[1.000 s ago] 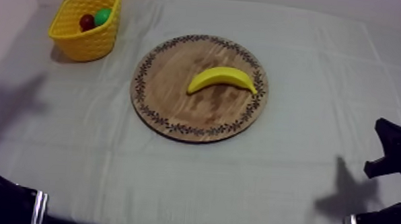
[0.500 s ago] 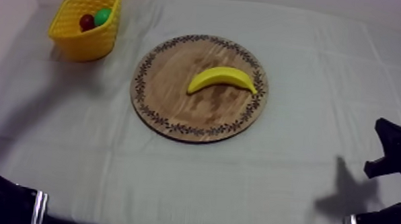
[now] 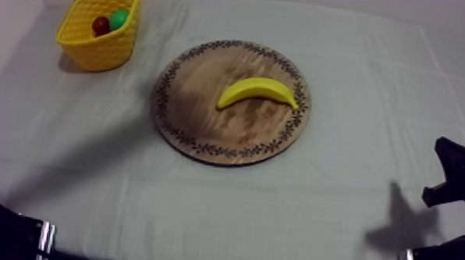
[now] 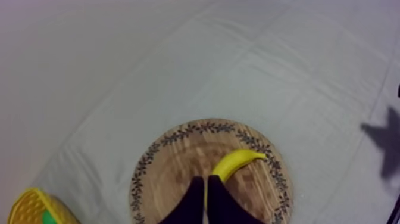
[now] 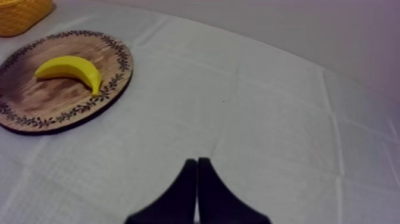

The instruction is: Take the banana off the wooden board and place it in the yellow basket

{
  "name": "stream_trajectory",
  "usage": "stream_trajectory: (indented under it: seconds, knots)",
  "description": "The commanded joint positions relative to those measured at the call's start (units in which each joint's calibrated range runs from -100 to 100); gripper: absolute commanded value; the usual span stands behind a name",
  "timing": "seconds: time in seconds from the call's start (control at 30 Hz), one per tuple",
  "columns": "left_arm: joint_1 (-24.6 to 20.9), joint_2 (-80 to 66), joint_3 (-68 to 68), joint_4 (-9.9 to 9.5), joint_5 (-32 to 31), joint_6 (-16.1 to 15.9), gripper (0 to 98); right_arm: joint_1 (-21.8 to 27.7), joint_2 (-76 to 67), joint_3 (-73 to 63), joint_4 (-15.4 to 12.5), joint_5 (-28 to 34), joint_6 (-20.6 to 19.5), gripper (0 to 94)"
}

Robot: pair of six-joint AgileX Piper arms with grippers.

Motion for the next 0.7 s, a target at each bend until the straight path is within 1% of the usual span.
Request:
stream_trajectory:
  seconds: [0.0, 0.2, 0.37, 0.57, 0.63, 0.67]
  knots:
    - [0.6, 1.9, -0.2, -0.17, -0.4, 0.0, 0.0, 0.0, 0.0, 0.0, 0.0, 0.0, 0.0, 0.3]
    - [1.1, 6.9, -1.7, -0.88, -3.0, -0.4, 0.0, 0.0, 0.0, 0.0, 0.0, 0.0, 0.0, 0.3]
    - [0.5, 10.6, -5.0, -1.13, -4.3, -0.9, 0.0, 0.0, 0.0, 0.0, 0.0, 0.0, 0.0, 0.3]
    - [-0.1, 13.1, -6.3, -1.01, -5.4, -2.7, 0.0, 0.0, 0.0, 0.0, 0.0, 0.0, 0.0, 0.3]
    - [-0.1, 13.5, -6.4, -0.92, -5.3, -3.4, 2.7, 0.0, 0.0, 0.0, 0.0, 0.0, 0.0, 0.3]
    - [-0.2, 13.7, -6.5, -0.93, -5.2, -3.4, 7.1, 0.0, 0.0, 0.0, 0.0, 0.0, 0.0, 0.3]
